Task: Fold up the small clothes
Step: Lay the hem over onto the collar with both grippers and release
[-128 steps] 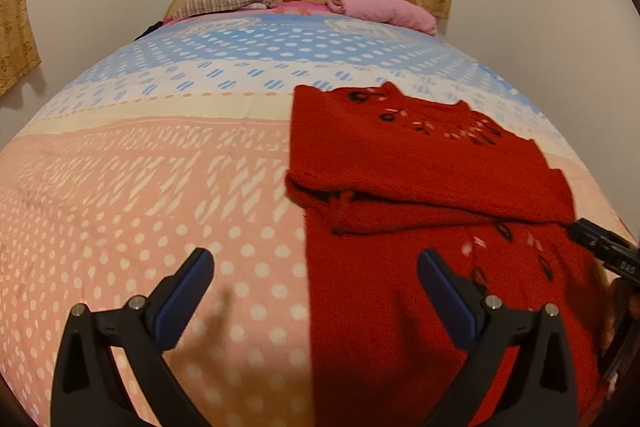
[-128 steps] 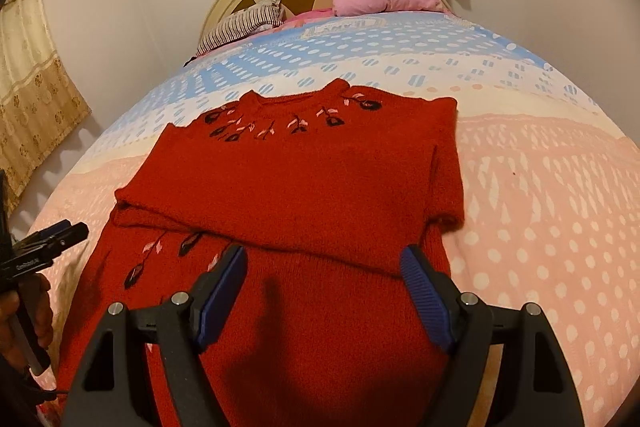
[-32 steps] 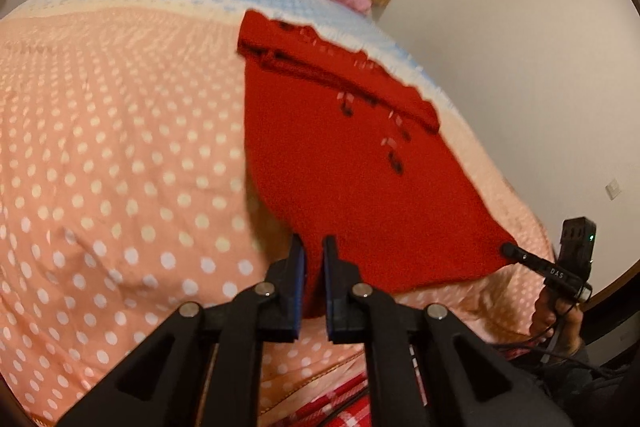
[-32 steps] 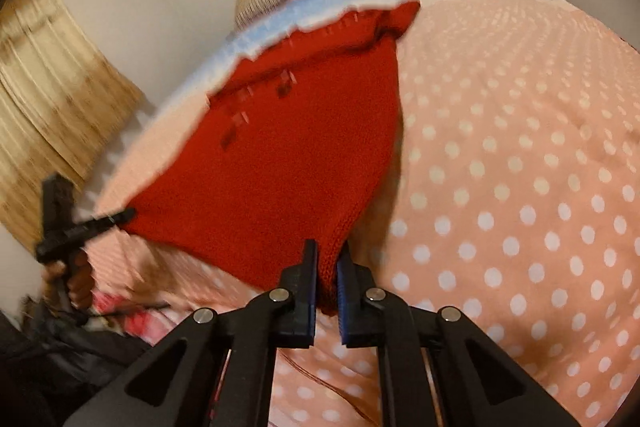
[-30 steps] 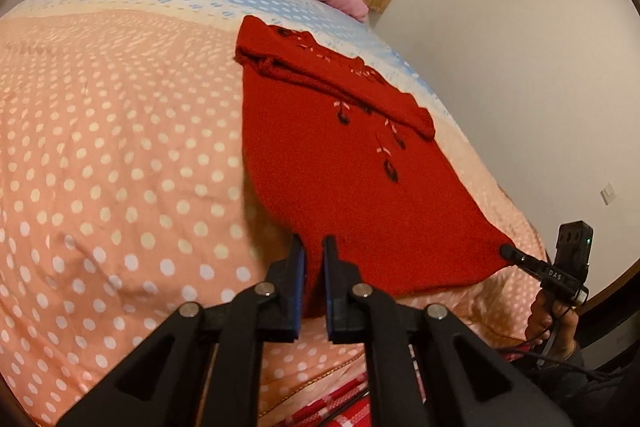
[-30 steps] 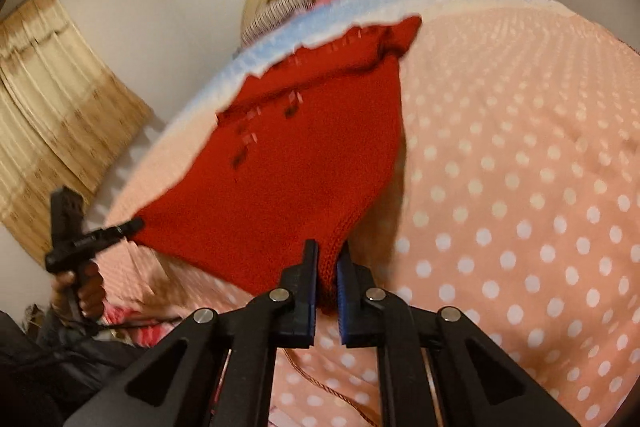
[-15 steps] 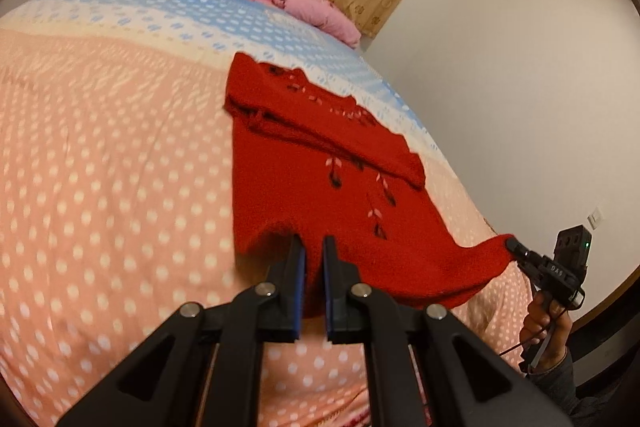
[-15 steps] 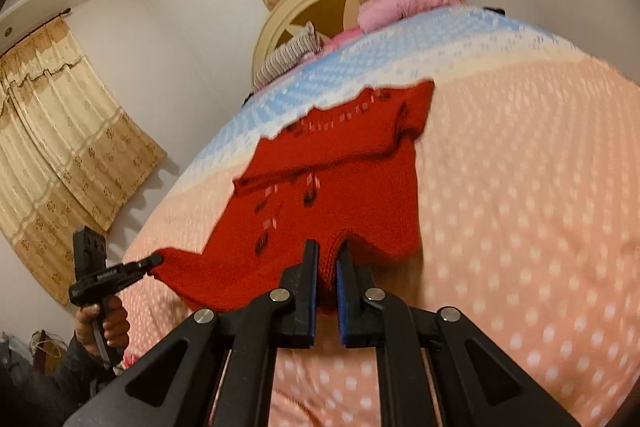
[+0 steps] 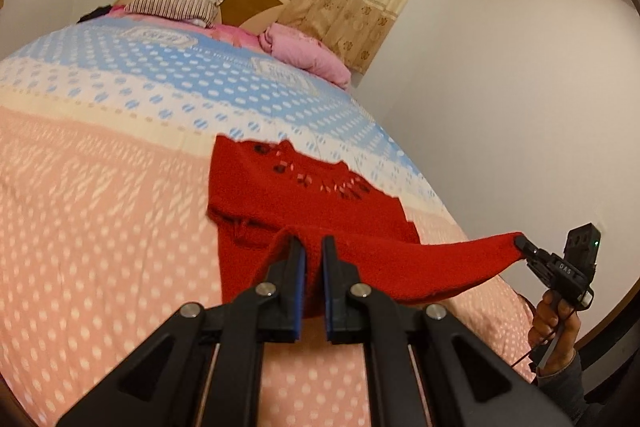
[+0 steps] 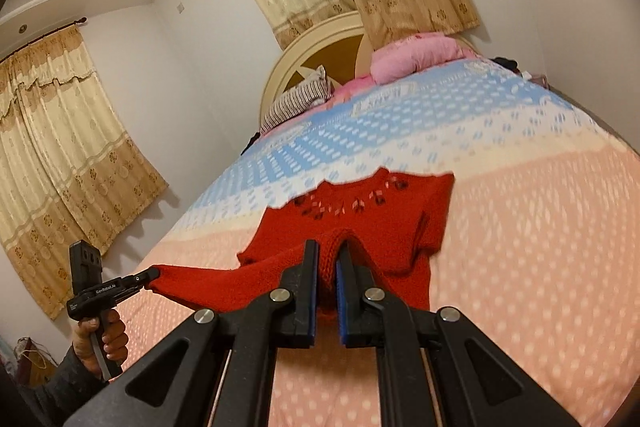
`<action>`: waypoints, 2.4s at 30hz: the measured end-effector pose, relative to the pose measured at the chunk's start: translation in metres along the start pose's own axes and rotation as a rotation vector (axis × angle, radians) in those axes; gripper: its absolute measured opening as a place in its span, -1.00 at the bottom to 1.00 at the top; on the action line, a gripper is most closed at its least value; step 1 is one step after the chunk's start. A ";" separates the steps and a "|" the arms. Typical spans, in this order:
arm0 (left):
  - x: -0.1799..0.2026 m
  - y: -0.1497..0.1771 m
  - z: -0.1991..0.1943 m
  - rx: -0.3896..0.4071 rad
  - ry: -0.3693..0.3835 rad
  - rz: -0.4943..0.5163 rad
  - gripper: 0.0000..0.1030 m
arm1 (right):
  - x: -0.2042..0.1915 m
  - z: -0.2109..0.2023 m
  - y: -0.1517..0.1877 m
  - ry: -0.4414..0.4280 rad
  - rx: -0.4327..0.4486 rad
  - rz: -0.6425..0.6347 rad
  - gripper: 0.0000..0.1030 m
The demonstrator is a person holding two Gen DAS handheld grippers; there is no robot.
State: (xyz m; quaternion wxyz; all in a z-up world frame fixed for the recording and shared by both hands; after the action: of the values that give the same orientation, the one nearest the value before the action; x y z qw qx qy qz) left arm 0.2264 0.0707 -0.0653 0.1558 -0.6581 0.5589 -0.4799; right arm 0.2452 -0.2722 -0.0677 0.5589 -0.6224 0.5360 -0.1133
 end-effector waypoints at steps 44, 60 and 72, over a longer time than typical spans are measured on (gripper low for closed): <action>-0.064 -0.074 0.175 -0.089 -0.307 0.063 -0.56 | 0.108 0.218 -0.055 0.292 -0.160 0.047 -0.83; -0.056 -0.026 0.199 -0.209 -0.490 0.420 0.63 | 0.050 0.272 0.023 0.177 -0.557 -0.180 0.41; -0.089 -0.069 0.161 -0.084 -0.562 0.233 0.87 | 0.059 0.275 -0.047 0.293 -0.254 -0.133 0.41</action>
State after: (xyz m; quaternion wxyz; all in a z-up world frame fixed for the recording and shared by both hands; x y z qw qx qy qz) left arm 0.4047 0.1190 -0.1341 0.3309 -0.7023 0.5850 -0.2344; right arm 0.4976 -0.1708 -0.1529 0.3833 -0.6987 0.5793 -0.1711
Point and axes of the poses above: each gripper's, at about its wrist camera, not at the fingertips, and z roughly the way its jaws point, x to its right, y to its underside, the point moved 6 cm from there along z, roughly the way its jaws point, and after that the axes turned 3 degrees about x, right-handed, at the moved point
